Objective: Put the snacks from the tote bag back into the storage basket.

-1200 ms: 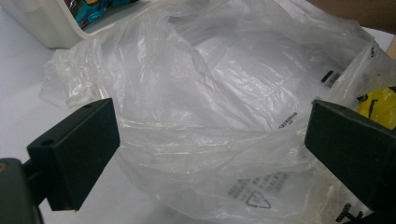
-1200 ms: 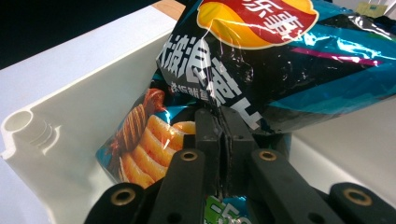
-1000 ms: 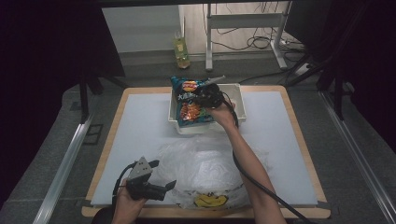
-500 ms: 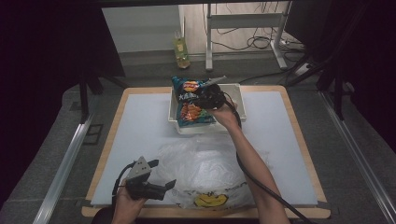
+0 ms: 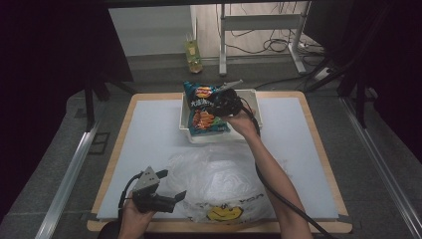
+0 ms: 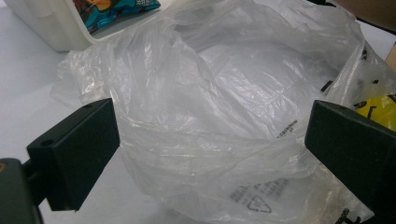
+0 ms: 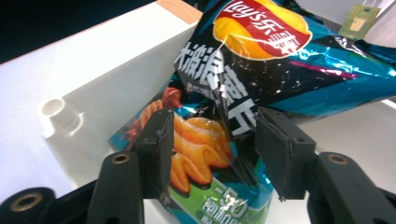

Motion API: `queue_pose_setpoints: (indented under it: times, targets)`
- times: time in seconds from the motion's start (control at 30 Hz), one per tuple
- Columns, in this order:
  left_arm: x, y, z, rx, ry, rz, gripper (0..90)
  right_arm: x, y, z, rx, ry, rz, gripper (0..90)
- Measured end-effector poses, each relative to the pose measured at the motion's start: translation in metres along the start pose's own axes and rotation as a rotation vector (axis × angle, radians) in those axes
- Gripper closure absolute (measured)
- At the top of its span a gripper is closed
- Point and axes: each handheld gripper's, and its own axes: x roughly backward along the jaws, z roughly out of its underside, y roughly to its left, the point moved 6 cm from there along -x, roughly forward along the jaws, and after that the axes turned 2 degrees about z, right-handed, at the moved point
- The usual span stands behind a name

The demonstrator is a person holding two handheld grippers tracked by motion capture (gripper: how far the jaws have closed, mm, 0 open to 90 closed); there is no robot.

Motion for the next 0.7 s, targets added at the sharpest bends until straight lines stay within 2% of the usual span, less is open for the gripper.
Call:
queue_pose_setpoints:
  times: [0.43,0.7]
  targets:
    - [0.000,0.000,0.000,0.000,-0.003,-0.001,2.8,0.018,0.013,-0.001,0.021,0.002,-0.012,38.0]
    - [0.000,-0.001,0.000,-0.002,-0.004,-0.001,2.8,0.026,0.017,0.004,0.023,0.013,-0.016,31.8]
